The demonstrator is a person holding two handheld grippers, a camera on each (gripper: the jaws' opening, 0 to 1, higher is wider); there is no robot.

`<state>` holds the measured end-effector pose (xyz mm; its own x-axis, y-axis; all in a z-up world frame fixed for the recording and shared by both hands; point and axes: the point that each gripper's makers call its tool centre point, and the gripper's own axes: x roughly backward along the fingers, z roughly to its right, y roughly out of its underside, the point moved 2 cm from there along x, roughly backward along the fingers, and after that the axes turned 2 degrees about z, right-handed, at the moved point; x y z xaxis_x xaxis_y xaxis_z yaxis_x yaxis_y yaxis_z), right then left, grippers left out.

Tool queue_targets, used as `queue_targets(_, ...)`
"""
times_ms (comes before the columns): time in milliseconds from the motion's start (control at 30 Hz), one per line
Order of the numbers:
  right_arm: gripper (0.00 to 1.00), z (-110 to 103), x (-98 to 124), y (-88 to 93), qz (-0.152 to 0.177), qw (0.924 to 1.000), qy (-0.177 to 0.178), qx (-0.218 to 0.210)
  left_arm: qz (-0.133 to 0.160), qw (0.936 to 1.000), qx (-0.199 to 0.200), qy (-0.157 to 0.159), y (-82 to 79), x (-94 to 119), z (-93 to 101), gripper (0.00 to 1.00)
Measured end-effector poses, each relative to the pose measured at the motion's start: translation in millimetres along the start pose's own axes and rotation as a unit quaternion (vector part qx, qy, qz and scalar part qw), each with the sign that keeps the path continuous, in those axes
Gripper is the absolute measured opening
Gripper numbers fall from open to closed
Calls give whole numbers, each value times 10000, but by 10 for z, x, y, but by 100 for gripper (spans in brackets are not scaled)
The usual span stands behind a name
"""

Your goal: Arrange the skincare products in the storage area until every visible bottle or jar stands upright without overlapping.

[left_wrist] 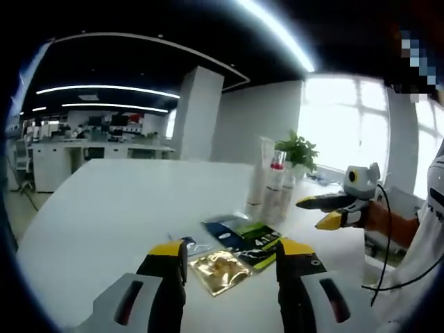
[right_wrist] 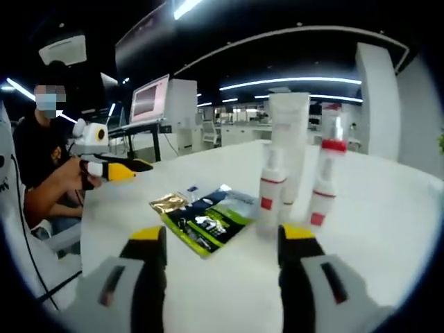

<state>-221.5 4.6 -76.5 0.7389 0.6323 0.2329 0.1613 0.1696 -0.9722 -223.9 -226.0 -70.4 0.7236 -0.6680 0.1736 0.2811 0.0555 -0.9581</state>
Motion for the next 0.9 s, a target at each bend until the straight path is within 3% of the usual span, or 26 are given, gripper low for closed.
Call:
queue_targets(100, 73, 54, 157, -32, 124, 9998, 130, -71, 16, 10000, -19, -26, -6, 52, 51, 56)
queue_targets(167, 77, 85, 222, -35, 154, 9997, 199, -42, -23, 9999, -100, -101, -2, 70, 59, 72)
queue_targets(200, 78, 93, 249, -28, 134, 9996, 231, -1, -83, 9997, -172, -162, 7, 87, 53, 75)
queue_targets(433, 87, 7, 438, -57, 202, 9993, 277, 142, -175, 9989, -373, -245, -26, 284, 106, 77)
queue_targets(600, 92, -11, 590, -104, 256, 9988, 359, 204, -95, 9986, -430, -289, -110, 389, 138, 86)
queue_targets(900, 100, 49, 843, -81, 226, 9982, 554, 95, -163, 9989, -407, -167, -82, 520, 261, 97)
